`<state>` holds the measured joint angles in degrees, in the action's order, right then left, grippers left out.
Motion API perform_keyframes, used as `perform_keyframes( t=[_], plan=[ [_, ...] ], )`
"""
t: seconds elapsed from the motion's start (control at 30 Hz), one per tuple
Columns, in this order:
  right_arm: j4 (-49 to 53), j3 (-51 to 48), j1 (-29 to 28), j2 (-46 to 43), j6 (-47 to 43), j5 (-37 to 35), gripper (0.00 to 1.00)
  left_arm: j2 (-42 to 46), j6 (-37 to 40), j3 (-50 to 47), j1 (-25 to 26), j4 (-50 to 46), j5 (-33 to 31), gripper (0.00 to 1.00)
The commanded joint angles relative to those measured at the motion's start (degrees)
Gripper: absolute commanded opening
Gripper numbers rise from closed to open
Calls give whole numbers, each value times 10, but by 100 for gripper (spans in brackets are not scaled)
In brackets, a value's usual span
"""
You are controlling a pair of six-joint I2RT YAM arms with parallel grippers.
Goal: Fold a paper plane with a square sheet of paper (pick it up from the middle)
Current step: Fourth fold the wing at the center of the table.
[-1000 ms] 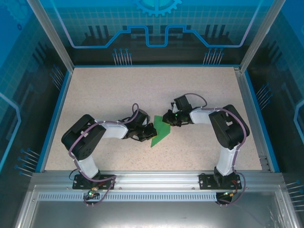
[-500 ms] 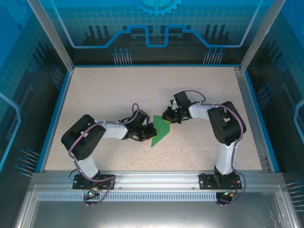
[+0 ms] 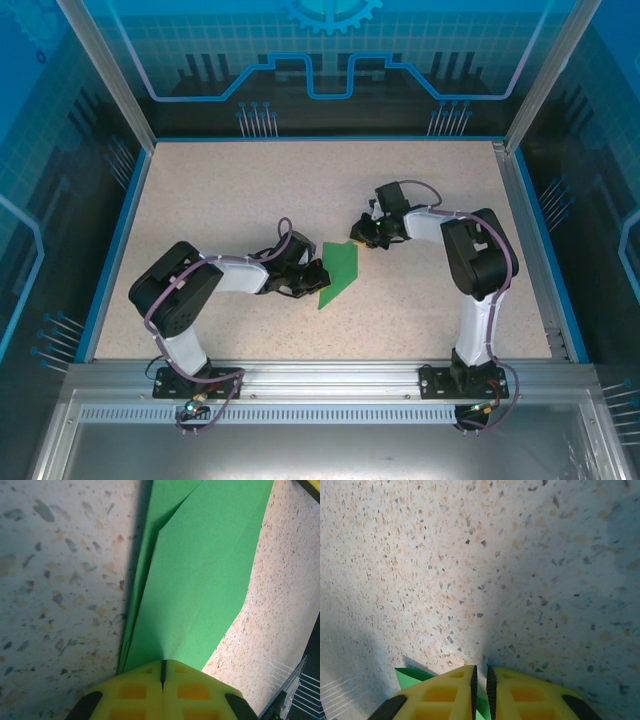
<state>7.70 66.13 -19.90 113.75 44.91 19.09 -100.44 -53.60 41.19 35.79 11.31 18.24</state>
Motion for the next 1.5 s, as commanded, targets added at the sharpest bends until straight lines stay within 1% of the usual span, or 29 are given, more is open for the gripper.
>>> perform_keyframes(
  t=[0.0,0.1,0.23,0.37,0.47,0.6,0.63,0.73,0.87,1.0,1.1,1.2,1.27,1.33,1.47],
  plan=[
    [5,8,21,-27,-24,-38,18,-43,19,-42,1,-148,-52,0],
    [4,-3,17,-61,-32,-25,19,-42,20,-41,1,-150,-53,0],
    [-31,-51,-2,-108,-25,-3,20,-44,18,-39,2,-145,-49,0],
    [-61,-91,-39,-123,-8,18,15,-44,18,-38,2,-139,-45,0],
    [-85,-107,-66,-115,10,40,12,-45,20,-36,2,-139,-44,0],
    [-96,-112,-94,-83,18,47,9,-44,24,-31,2,-147,-45,0],
    [-102,-116,-97,-75,21,50,7,-44,24,-31,2,-148,-47,0],
    [-116,-133,-99,-60,27,44,7,-41,23,-32,2,-150,-48,0],
    [-115,-150,-97,-46,21,22,7,-34,26,-32,2,-147,-46,0],
    [-93,-153,-97,-37,9,-9,6,-7,35,-25,2,-147,-28,4],
    [-91,-154,-97,-31,9,-13,6,23,50,11,1,-186,-23,8],
    [-90,-154,-97,-30,11,-18,6,62,59,48,0,-232,-33,14],
    [-89,-171,-96,-31,11,-21,6,80,56,67,-2,-249,-31,17],
    [-90,-172,-97,-32,12,-21,6,95,45,73,-2,-238,-14,19],
    [-91,-171,-97,-28,15,-22,6,88,4,72,-1,-164,51,20]
  ],
)
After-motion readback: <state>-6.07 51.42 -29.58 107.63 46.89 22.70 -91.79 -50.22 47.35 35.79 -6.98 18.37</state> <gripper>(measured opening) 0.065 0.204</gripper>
